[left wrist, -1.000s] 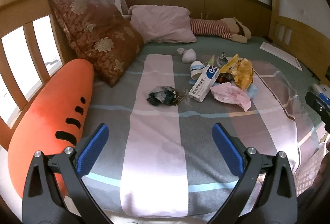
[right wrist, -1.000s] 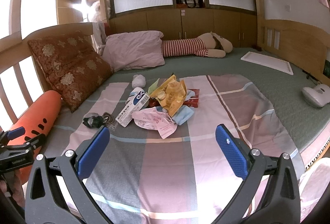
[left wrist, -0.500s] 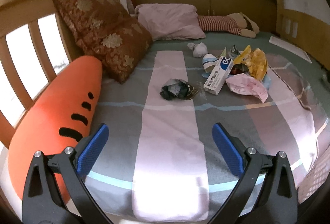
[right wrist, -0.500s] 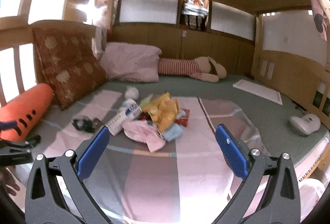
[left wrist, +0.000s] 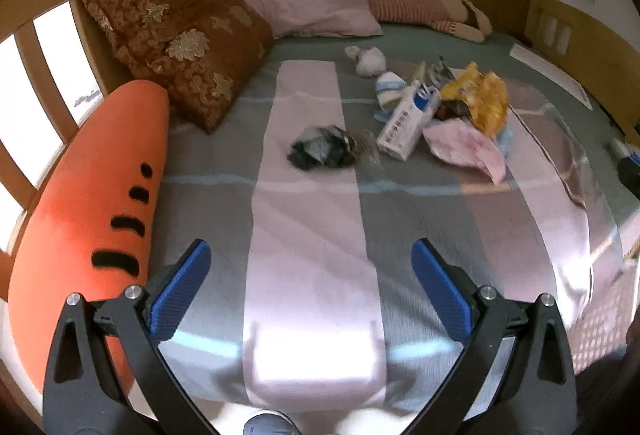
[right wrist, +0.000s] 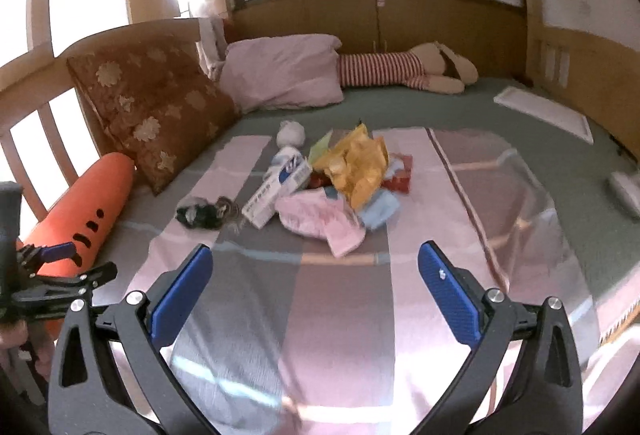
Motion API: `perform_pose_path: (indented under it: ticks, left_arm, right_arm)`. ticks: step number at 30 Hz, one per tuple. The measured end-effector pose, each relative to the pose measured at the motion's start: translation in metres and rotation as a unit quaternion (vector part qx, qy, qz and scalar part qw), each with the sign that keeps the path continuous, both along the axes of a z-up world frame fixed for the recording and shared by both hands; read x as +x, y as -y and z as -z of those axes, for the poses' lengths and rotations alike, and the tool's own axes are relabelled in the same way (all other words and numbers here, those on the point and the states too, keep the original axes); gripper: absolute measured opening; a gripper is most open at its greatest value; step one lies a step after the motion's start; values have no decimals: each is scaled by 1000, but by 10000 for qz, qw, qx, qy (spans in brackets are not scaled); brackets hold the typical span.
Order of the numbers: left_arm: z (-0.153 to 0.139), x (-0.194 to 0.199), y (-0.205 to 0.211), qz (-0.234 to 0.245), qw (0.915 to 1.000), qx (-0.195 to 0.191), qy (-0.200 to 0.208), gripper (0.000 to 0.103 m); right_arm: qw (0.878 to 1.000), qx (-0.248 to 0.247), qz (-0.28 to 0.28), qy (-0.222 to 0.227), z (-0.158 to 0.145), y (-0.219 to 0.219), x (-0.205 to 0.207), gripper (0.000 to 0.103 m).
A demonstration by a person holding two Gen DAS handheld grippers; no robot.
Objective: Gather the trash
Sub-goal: 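Grasp the black crumpled plastic bag with the left tool while the right tool reaches the yellow snack bag, then close the right tool on the yellow snack bag and lift it while the left tool lifts the black bag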
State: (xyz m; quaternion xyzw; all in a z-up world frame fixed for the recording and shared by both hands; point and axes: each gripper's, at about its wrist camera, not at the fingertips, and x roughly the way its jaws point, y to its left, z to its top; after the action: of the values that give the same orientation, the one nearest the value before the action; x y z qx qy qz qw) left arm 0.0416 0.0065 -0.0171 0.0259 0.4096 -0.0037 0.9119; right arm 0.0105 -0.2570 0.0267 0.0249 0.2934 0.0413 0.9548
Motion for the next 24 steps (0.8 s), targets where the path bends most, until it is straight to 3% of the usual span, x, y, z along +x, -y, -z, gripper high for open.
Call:
perform_pose_path:
  ticks: [4, 7, 10, 13, 16, 21, 22, 24]
  left_arm:
    - [-19, 36, 2, -58, 9997, -56, 234, 100]
    - [-13, 73, 7, 31, 9999, -148, 40, 100]
    - [4, 104, 12, -4, 10000, 6, -35, 100]
    - [36, 136, 11, 35, 9994, -176, -299, 100]
    - [73, 165, 8, -55, 9983, -68, -584, 99]
    - [106, 186, 6, 31, 9962, -252, -829, 70]
    - [106, 187, 4, 37, 9965, -318, -770, 67]
    - [105, 188, 3, 90, 9966, -425, -707, 52]
  right_arm:
    - [9998, 15, 178, 121, -22, 13, 43, 101]
    - [9989, 181, 442, 10, -18, 29, 84, 101]
    - [9968, 481, 604, -196, 4, 48, 119, 101]
    - [9937, 780, 670, -436, 46, 64, 155, 101]
    - [9935, 770, 565, -622, 73, 67, 183, 100]
    - [9930, 806, 439, -739, 98, 64, 218, 93]
    - [9921, 856, 373, -839, 104, 64, 224, 86]
    - [9899, 1038, 228, -933, 109, 63, 230, 62]
